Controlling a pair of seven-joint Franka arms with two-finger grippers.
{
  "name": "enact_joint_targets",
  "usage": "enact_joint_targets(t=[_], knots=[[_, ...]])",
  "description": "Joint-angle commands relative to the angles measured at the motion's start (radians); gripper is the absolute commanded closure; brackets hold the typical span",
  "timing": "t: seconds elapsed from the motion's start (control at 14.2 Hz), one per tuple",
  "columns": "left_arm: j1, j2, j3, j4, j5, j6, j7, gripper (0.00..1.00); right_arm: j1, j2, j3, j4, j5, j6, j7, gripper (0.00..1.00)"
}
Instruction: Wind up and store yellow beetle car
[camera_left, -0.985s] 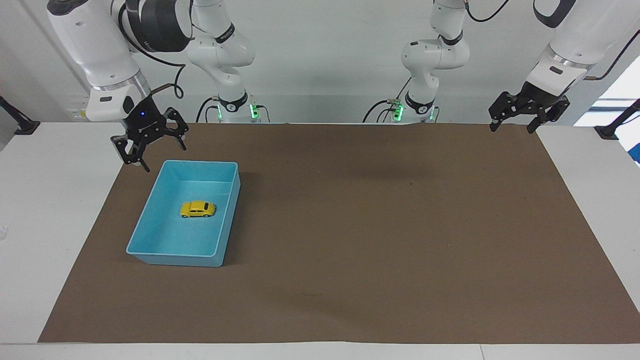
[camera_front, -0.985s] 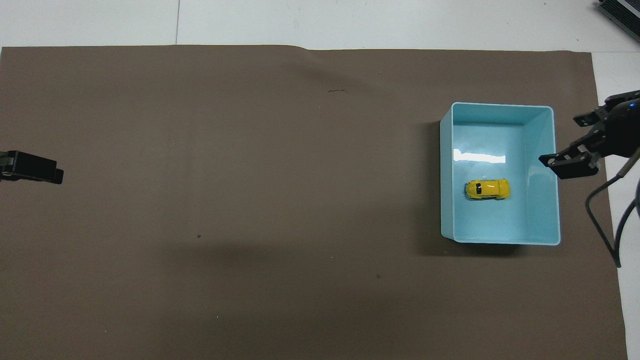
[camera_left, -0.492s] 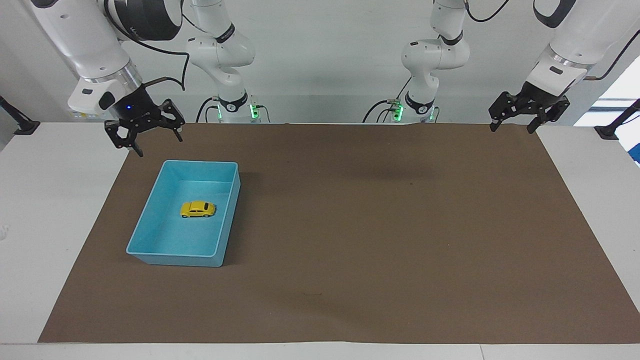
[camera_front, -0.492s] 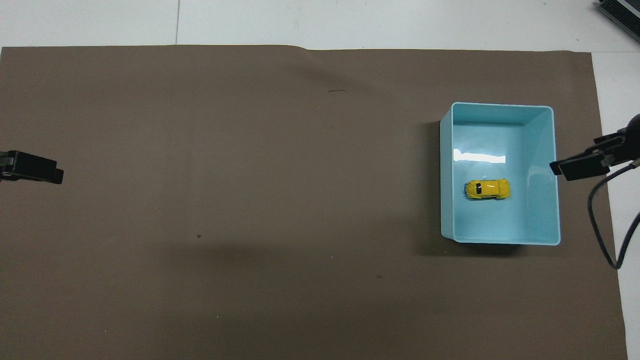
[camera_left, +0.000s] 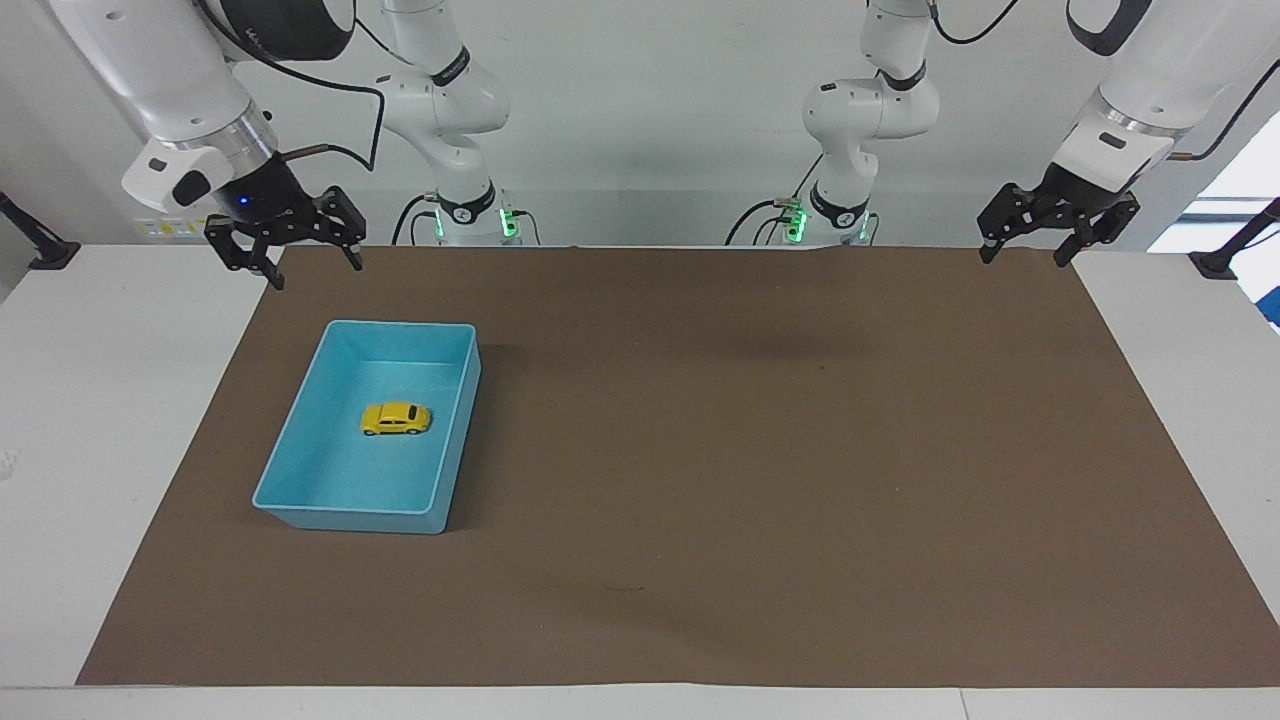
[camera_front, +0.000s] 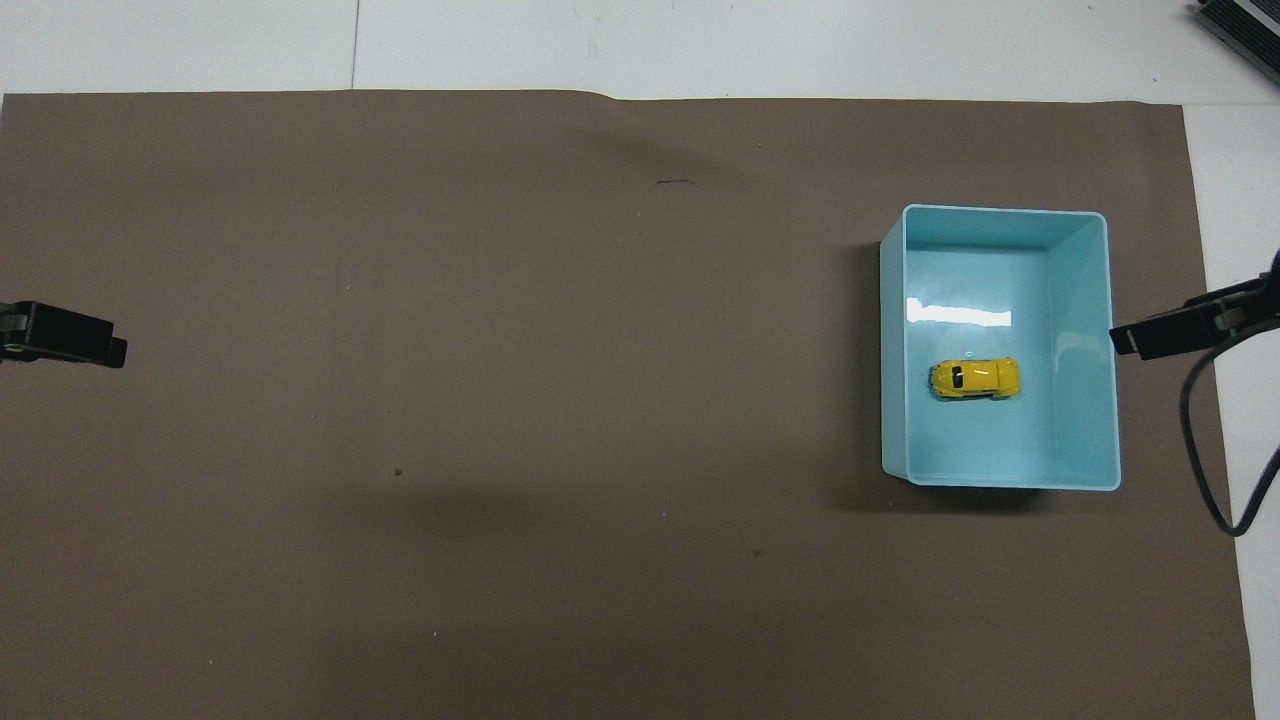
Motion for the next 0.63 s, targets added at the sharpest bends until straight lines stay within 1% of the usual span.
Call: enact_joint_targets(t=[0.0,0.21,0.56], knots=[[0.01,-0.004,-0.007,0.008,0.009,-0.003,0.007,0.0,0.009,-0.004,-0.006,0.028,-0.002,-0.051,0.071,0.0],[0.012,-0.005,-0.006,0.008,0.009,-0.003,0.007,0.0,0.007,-0.012,-0.006,0.031,-0.005,-0.073,0.13,0.0],[0.012,-0.004,-0.006,0.008,0.009,-0.003,0.007,0.0,0.007,-0.013,-0.007,0.075,-0.01,-0.131,0.222,0.0]])
